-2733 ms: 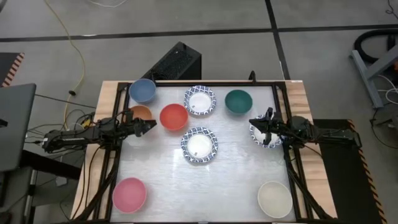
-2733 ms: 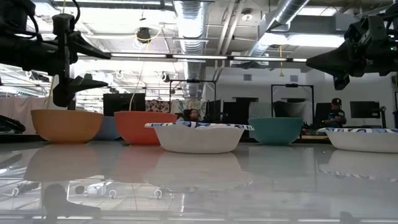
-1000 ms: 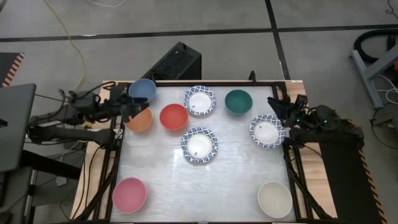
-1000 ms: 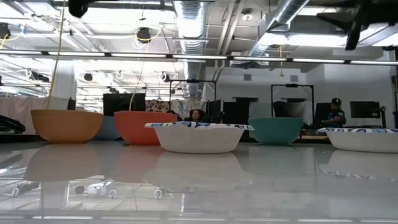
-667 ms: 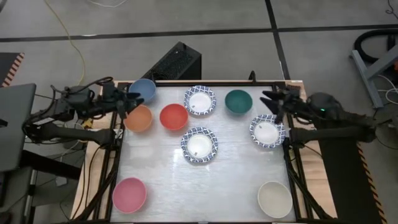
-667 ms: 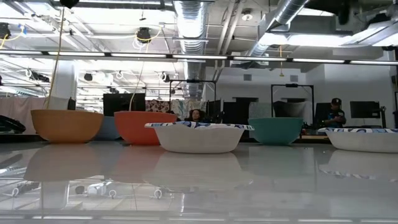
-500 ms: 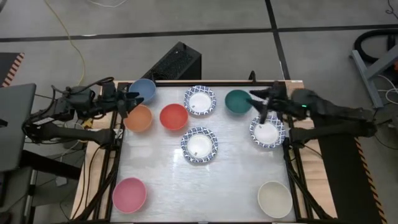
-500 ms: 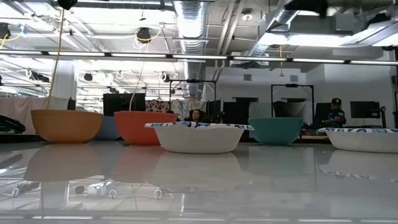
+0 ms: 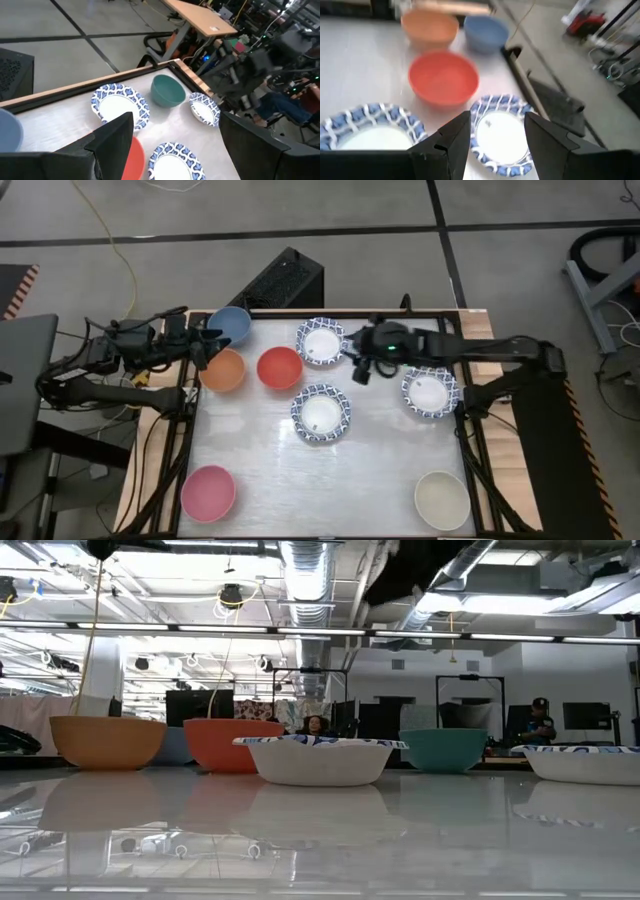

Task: Nest bowls inside each other
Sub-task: Stack the white and blue plate on top of the white and blue bowl

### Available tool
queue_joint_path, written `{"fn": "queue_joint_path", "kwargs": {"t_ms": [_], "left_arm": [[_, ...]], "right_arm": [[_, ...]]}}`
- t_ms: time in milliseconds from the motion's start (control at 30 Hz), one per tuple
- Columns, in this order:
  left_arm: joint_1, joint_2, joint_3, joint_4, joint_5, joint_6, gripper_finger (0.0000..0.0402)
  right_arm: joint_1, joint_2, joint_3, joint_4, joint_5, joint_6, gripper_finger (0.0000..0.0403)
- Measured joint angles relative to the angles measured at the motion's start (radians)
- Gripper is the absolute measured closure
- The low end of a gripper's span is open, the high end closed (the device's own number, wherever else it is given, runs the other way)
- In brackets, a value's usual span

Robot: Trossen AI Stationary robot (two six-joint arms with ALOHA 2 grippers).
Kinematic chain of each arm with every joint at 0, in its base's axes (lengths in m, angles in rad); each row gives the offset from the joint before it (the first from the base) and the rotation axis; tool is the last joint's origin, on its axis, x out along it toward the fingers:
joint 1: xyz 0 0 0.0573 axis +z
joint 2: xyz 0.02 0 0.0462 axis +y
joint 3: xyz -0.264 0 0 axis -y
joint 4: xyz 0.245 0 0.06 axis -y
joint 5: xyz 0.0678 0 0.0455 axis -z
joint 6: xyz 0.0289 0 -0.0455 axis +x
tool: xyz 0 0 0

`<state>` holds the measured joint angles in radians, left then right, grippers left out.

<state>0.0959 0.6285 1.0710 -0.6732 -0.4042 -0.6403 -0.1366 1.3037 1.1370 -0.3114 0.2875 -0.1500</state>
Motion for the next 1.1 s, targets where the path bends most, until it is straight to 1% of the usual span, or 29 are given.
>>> {"fn": "queue_joint_path", "kwargs": {"t_ms": [100,533,633,767,1000,1100], "left_arm": [[0.000,0.000,0.000,-0.004,-0.001,0.001,0.0118],[0.000,0.000,0.000,-0.052,-0.002,-0.019,0.0118],[0.000,0.000,0.000,-0.056,-0.002,-0.018,0.0118],[0.000,0.000,0.000,-0.057,-0.006,-0.019,0.0118],[0.000,0.000,0.000,-0.056,-0.022,-0.018,0.0118],[0.000,0.000,0.000,-0.056,-0.023,-0.019,0.0118]], "right_arm": [[-0.016,0.075,0.006,0.010,-0.004,-0.018,0.0197],[-0.030,0.414,0.006,0.020,-0.003,-0.229,0.0198],[-0.035,0.474,0.006,0.040,0.032,-0.273,0.0198],[-0.043,0.539,0.006,0.081,0.148,-0.309,0.0198],[-0.063,0.586,0.006,0.086,0.164,-0.328,0.0201],[-0.063,0.583,0.007,0.092,0.211,-0.312,0.0225]]}}
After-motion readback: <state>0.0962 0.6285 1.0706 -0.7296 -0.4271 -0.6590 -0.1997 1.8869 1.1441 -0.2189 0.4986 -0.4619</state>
